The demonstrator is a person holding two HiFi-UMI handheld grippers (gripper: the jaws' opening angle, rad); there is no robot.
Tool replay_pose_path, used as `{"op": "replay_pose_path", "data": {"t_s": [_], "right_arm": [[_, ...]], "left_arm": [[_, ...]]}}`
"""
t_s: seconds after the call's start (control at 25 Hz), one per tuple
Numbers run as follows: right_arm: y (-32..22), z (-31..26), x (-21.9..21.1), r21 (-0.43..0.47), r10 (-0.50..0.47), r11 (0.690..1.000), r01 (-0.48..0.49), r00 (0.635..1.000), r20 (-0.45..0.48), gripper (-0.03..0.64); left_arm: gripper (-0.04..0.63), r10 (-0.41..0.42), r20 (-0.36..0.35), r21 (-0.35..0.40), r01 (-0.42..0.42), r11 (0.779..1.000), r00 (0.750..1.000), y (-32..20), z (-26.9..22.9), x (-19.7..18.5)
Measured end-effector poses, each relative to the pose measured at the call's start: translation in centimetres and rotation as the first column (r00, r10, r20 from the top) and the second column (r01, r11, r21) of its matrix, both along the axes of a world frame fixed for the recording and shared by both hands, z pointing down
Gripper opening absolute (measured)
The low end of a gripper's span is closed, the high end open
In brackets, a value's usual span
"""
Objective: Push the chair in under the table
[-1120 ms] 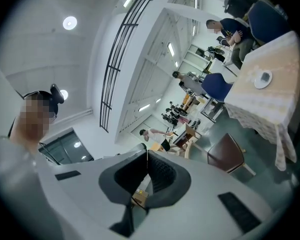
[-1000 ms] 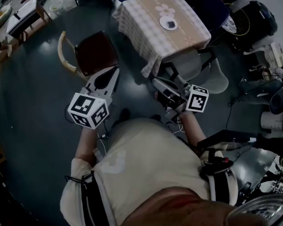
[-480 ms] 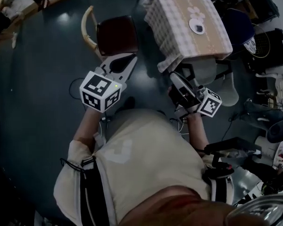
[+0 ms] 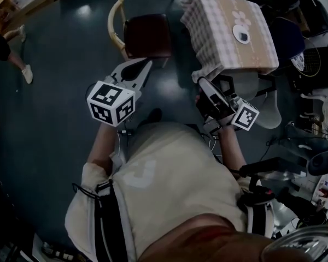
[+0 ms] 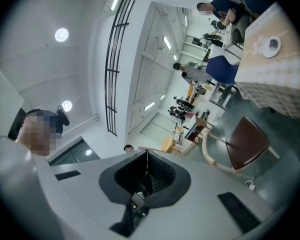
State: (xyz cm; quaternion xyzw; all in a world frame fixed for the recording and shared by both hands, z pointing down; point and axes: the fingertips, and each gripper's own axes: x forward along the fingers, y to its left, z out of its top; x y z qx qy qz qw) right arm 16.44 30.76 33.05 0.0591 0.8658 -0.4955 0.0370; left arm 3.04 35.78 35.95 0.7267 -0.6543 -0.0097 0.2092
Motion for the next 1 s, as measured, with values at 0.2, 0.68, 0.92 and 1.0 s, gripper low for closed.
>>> {"op": "replay_pose_path", "data": {"t_s": [0.2,0.68,0.92,1.0], "right_arm": [[-0.3,0.0,-0.4,-0.047,-0.01,0.999,0.011,1.0,0.02,0.012],[-0.4,1.5,-0.6,-0.125,-0.075,0.989,0.078,0.997,0.026,0.012],[-0.3,1.8,-0.5,-0.185,-0.087,0.978,0.097,0.994,0.063,0.011],[-0.4,1.8,-0.5,-0.182,-0.103,0.977,0.115,0.992,0.074,0.011]], "left_arm": [[0.006,-0.039,-0.01,-0.017,0.039,0.999,0.999,0.2,0.5,-0.9],[0.006,-0.178,-0.085,-0.037,0.176,0.984,0.98,1.1,2.0,-3.1],[0.006,-0.215,-0.075,-0.077,0.209,0.975,0.974,2.4,2.6,-2.9],[0.006,-0.236,-0.051,-0.085,0.231,0.969,0.971,2.5,2.4,-2.9]]}}
